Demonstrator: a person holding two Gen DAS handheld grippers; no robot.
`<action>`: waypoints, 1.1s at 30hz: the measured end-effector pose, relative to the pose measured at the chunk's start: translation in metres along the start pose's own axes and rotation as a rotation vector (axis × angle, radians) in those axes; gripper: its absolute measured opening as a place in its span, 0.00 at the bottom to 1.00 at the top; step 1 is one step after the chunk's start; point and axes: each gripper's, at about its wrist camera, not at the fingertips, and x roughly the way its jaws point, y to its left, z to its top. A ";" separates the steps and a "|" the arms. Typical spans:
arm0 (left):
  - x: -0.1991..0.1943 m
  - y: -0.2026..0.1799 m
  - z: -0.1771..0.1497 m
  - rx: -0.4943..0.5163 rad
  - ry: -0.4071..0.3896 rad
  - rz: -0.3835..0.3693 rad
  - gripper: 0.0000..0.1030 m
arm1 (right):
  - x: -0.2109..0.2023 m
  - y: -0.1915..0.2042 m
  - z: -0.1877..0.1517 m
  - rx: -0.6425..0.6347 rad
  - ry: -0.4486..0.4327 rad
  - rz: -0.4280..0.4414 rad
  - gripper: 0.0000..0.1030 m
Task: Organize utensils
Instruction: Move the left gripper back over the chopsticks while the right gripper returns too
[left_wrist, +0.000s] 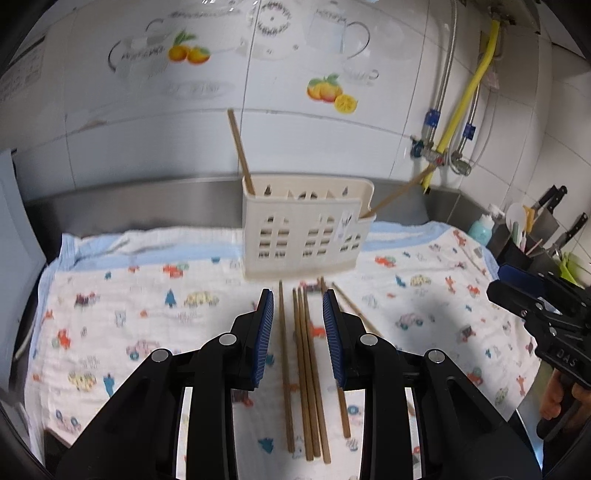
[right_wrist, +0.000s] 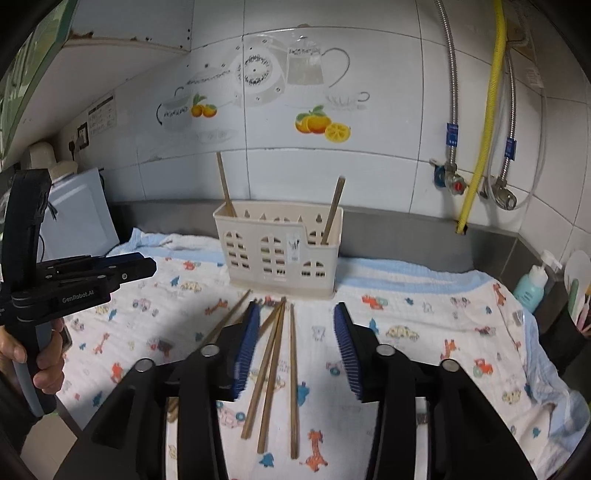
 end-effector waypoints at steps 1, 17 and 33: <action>0.001 0.001 -0.005 -0.005 0.008 -0.002 0.27 | 0.000 0.001 -0.004 -0.001 0.004 -0.001 0.42; 0.017 0.020 -0.058 -0.056 0.109 0.025 0.27 | 0.021 -0.005 -0.068 0.080 0.114 -0.016 0.42; 0.045 0.027 -0.095 -0.066 0.208 0.027 0.27 | 0.054 -0.009 -0.108 0.116 0.232 0.017 0.28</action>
